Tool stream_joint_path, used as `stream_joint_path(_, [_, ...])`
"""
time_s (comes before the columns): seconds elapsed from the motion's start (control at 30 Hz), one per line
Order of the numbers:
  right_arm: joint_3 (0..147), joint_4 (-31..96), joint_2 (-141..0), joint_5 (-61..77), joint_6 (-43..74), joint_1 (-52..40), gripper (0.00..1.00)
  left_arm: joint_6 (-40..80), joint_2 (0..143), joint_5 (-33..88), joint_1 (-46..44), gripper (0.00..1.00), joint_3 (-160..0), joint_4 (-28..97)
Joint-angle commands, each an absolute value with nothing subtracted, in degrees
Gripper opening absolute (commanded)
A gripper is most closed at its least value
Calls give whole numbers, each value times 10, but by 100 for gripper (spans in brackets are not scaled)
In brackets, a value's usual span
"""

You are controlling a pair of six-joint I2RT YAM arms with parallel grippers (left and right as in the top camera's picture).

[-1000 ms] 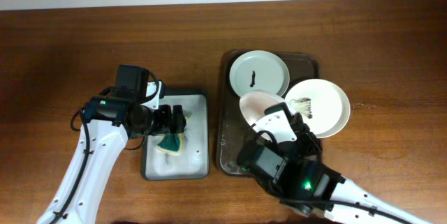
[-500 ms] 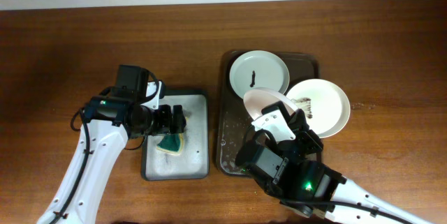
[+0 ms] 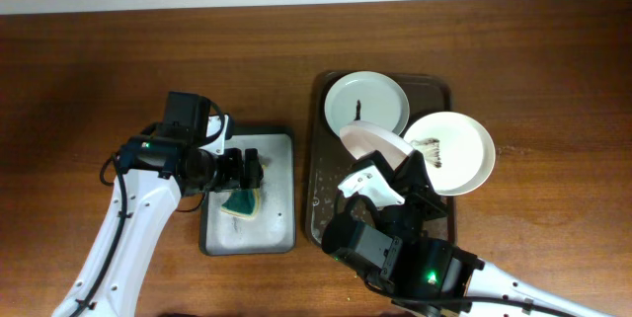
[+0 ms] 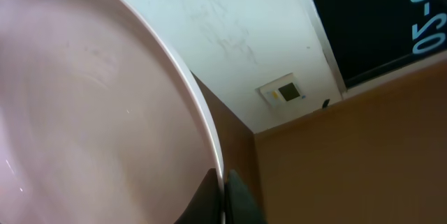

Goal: Clean dirty plates on tray and stack at the side
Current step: 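Lift pink plate with right gripper and set it at table's right, then grasp rim of brown-smeared white plate with right gripper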

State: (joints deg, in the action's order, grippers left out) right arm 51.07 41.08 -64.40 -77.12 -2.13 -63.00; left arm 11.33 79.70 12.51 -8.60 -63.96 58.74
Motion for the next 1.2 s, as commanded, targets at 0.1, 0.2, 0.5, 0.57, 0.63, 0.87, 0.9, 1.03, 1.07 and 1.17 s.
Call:
stream_joint_path(0.1, [524,460,-636,-457,223,-483,4,106,790,133,-84,100,-639,588])
stream_joint_path(0.2, [560,506,-604,-93,227,-188,4,106,789,133,-84,100,-639,588])
stream_joint_path(0.5, [566,384,-790,208,246,489,4,106,790,133,-84,100,-639,588])
stream_joint_path(0.57, [566,361,-849,171,249,526,4,106,790,133,-84,100,-639,588])
stream_joint_path(0.63, [565,361,-916,78,239,532,4,106,789,133,-84,100,-639,588])
stream_joint_path(0.87, [601,322,-887,412,143,462,60,106,789,133,-84,100,-639,588])
stream_joint_path(0.9, [601,343,-873,384,110,417,59,106,790,133,-84,99,-639,588])
stream_joint_path(1.03, [600,392,-894,90,47,222,62,106,789,133,-84,100,-639,588])
stream_joint_path(1.07, [600,387,-905,43,47,195,63,106,790,133,-84,100,-639,588])
stream_joint_path(1.17, [599,358,-973,-57,49,155,61,106,790,133,-84,100,-639,588])
